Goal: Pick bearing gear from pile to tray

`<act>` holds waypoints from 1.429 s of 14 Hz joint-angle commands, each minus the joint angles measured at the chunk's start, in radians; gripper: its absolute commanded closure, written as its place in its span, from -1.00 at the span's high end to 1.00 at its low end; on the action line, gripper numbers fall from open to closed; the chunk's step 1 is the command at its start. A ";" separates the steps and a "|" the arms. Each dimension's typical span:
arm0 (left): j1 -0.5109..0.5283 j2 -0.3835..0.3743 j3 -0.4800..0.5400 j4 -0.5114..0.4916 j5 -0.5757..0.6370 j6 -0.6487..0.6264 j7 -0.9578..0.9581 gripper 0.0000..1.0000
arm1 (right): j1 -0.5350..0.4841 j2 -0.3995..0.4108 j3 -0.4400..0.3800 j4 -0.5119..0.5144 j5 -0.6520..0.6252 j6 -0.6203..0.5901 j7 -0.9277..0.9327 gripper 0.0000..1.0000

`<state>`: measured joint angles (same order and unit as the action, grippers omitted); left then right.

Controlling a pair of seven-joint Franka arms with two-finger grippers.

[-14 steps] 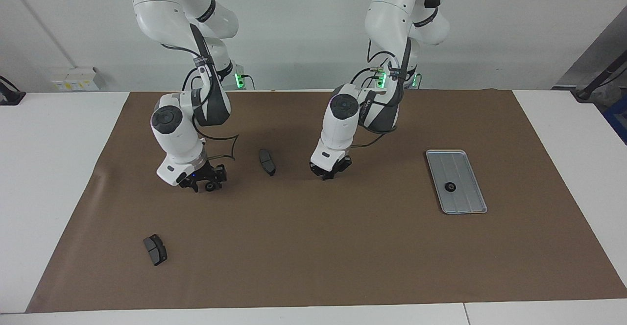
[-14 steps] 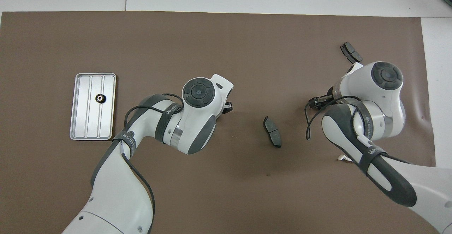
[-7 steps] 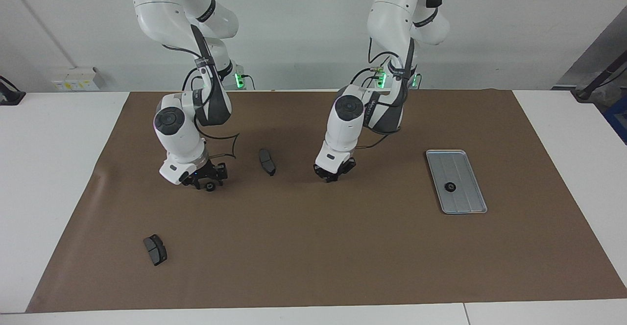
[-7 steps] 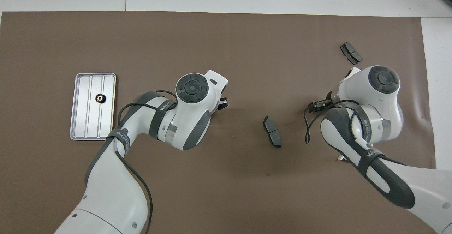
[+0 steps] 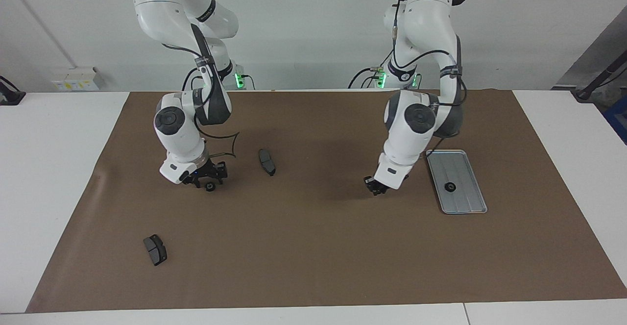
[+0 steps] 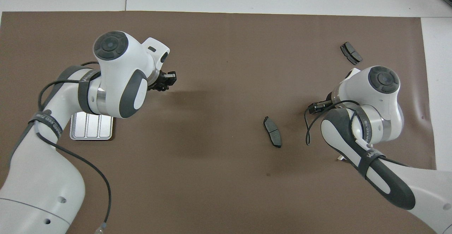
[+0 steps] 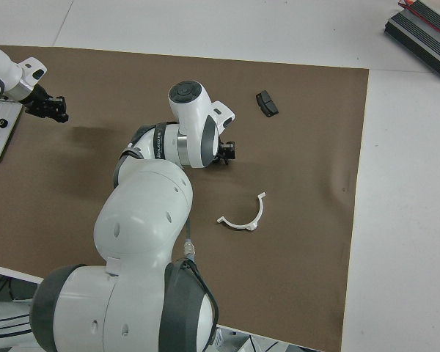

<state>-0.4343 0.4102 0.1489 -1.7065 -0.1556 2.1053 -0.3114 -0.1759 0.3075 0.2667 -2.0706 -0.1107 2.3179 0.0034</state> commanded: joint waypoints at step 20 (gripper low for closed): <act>0.272 -0.231 -0.008 -0.220 0.005 -0.074 0.720 1.00 | 0.001 -0.034 0.025 0.087 -0.006 -0.096 0.114 -1.00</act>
<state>-0.1045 0.2140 0.1344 -1.9389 -0.1565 2.0657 0.5322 -0.1758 0.2936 0.2762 -2.0471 -0.1119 2.3058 0.0574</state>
